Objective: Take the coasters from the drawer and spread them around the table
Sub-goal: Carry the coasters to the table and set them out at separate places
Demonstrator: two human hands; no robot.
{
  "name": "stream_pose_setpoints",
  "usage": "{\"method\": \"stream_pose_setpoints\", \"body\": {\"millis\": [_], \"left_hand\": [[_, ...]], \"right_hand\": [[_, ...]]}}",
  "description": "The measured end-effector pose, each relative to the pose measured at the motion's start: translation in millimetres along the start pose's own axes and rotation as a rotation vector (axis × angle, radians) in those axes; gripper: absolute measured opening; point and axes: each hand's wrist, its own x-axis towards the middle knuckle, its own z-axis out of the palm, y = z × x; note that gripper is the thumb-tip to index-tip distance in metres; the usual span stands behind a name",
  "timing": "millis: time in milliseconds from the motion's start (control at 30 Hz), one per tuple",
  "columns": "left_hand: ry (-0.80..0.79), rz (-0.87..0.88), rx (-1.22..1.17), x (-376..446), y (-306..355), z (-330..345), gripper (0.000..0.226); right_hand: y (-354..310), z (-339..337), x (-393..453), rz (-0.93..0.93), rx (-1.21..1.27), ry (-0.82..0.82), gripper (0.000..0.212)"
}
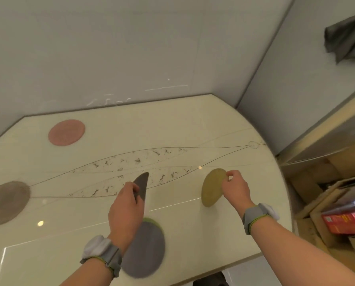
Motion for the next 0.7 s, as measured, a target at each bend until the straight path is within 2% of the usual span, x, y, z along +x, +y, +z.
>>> {"method": "stream_pose_setpoints", "body": {"millis": [67,167,233,500,700], "left_hand": [[0.001,0.009,-0.008,11,28,19,0.034],[-0.019,-0.006,-0.061,25,73,46,0.057],[-0.031,-0.04,-0.09,36,100,62,0.064],[-0.023,-0.136,-0.071,66,191,119,0.046],[-0.029,-0.146,-0.058,81,223,142,0.042]], "right_hand": [[2,-24,40,0.004,-0.022,-0.003,0.051],[0,-53,99,-0.041,-0.026,-0.035,0.039],[-6,-71,134,-0.067,-0.001,-0.052,0.034],[16,-133,259,0.014,-0.068,-0.071,0.038],[54,-143,300,0.108,-0.1,-0.077,0.045]]}}
